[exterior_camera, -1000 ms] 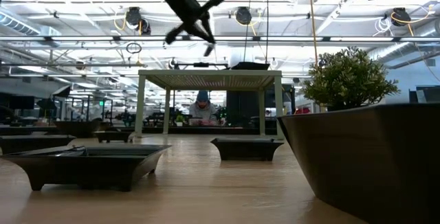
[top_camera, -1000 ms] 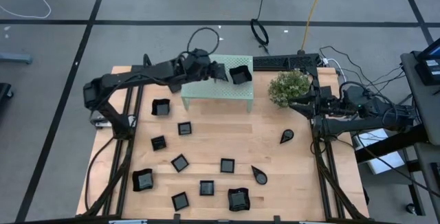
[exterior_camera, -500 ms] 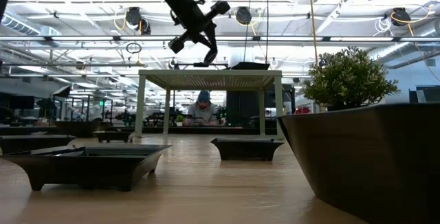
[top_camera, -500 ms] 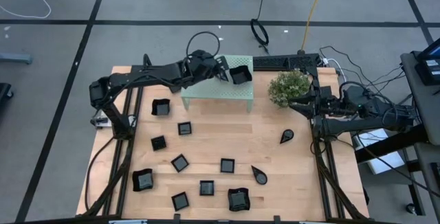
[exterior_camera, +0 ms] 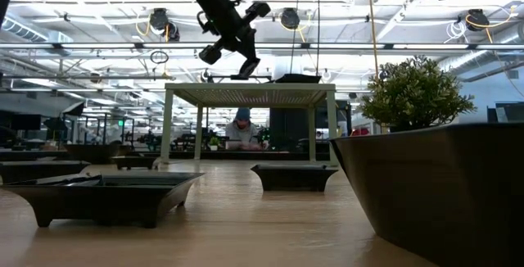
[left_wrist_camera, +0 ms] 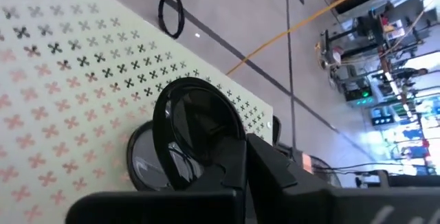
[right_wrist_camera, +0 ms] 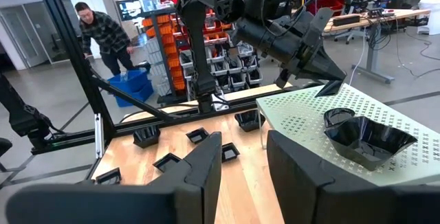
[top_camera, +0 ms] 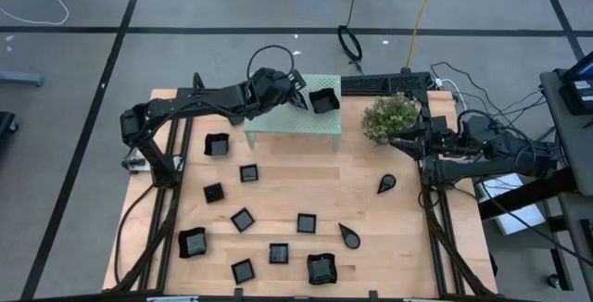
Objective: Pick & Place Mini shaped plates
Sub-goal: Stack the black drop-shaped plate on top of the other black drop-shaped plate on the shelf, then put the black square plate on the shelf
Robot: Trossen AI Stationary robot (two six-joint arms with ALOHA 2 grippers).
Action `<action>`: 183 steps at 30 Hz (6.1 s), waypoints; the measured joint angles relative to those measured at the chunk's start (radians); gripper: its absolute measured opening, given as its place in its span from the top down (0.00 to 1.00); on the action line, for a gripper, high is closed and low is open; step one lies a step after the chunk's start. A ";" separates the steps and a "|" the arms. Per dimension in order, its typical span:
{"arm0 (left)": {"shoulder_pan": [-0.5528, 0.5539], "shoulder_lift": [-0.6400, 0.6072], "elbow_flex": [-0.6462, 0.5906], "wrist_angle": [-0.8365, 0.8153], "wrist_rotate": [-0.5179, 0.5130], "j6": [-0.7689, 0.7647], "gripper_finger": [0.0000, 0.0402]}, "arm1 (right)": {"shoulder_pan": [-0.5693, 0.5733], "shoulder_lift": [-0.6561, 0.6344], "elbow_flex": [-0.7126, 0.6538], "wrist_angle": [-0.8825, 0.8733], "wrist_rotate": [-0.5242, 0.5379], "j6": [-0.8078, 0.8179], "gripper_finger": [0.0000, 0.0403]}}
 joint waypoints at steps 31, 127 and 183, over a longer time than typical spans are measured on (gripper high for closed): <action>-0.002 0.056 -0.001 -0.004 0.053 -0.039 0.89 | 0.000 0.000 0.000 0.000 0.000 0.000 0.74; -0.376 -0.181 -0.725 -0.122 0.365 1.242 0.95 | 0.000 0.000 0.000 0.000 0.000 0.000 0.74; 0.019 -0.161 -0.240 -0.223 0.094 1.776 0.87 | 0.000 0.000 0.000 0.000 0.000 0.000 0.74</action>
